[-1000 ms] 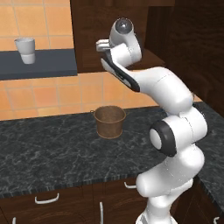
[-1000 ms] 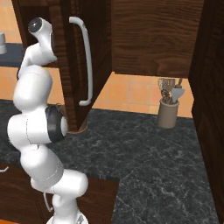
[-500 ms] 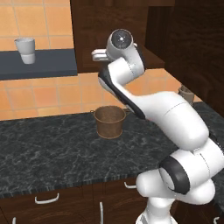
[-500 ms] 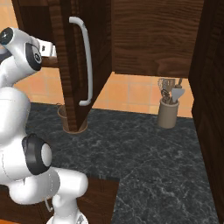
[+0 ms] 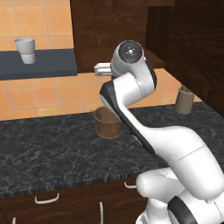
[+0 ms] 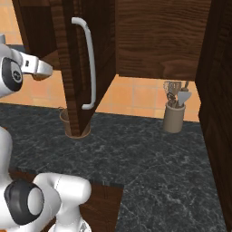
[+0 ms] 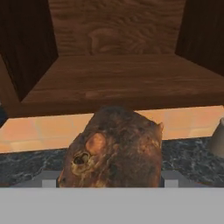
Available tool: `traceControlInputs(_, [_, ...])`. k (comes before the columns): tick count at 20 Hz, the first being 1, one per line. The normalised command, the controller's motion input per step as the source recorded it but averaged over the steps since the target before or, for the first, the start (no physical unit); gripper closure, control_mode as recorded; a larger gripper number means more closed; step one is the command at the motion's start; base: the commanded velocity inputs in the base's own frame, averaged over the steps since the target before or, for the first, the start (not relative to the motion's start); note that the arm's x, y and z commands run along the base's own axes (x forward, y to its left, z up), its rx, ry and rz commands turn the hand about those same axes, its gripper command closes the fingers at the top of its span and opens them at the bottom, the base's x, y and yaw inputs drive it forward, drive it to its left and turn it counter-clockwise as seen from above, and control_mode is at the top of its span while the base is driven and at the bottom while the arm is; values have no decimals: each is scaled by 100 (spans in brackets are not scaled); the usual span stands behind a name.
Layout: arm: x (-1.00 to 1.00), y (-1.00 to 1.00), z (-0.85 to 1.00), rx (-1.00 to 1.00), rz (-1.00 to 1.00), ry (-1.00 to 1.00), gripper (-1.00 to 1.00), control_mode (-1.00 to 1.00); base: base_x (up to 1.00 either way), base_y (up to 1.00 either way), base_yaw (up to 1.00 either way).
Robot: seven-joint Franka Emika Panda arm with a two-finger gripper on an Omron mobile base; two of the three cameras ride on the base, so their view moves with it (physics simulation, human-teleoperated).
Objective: Open the cabinet, pick up the bread from the cabinet and place it in the basket. Then move the basket to the dining counter.
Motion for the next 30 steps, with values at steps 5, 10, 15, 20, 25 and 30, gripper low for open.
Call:
traceControlInputs(5, [-67, 9, -62, 0, 0, 8, 100, -100, 0, 0, 0])
traceControlInputs(10, [-1, 0, -78, 0, 0, 13, 100, -100, 0, 0, 0])
traceControlInputs(15, [68, -9, -47, 0, 1, 11, 100, -100, 0, 0, 0])
traceControlInputs(20, [60, -8, -42, 0, 0, 14, 100, -100, 0, 0, 0])
traceControlInputs(25, [67, -10, -53, 0, 0, 14, 100, -100, 0, 0, 0])
traceControlInputs(30, [66, -11, -52, 0, 0, 14, 100, -100, 0, 0, 0])
